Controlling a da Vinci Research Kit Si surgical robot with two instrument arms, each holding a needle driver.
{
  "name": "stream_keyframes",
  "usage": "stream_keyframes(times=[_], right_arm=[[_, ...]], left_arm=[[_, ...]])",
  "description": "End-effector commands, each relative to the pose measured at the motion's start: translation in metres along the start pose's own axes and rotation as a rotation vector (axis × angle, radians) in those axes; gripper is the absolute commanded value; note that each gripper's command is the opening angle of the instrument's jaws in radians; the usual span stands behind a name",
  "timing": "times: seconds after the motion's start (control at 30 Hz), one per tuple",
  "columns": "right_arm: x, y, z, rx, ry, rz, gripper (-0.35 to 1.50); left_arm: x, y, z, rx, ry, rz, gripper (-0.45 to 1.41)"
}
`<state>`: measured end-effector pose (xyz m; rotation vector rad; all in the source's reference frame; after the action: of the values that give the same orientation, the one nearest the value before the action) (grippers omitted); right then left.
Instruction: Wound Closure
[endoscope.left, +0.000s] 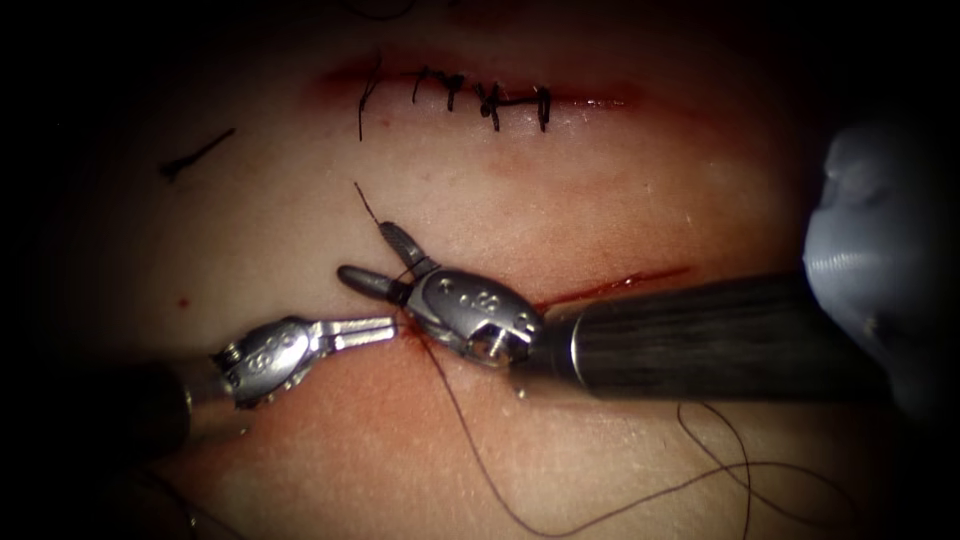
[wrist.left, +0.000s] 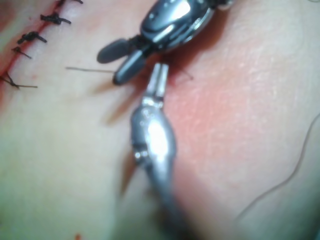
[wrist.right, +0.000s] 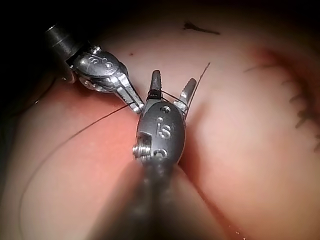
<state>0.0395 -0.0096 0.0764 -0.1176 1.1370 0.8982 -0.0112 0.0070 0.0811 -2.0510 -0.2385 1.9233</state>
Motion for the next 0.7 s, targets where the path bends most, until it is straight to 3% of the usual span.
stream_keyframes(times=[0.03, 0.7], right_arm=[[-0.0006, -0.0004, 0.0006, -0.014, -0.007, 0.002, 0.78], [-0.0005, 0.0003, 0.0028, -0.125, -0.052, 0.008, 0.81]], left_arm=[[-0.0008, 0.0002, 0.0005, -0.002, 0.001, -0.003, -0.45], [-0.0009, -0.0006, 0.0012, 0.002, 0.001, -0.004, -0.45]])
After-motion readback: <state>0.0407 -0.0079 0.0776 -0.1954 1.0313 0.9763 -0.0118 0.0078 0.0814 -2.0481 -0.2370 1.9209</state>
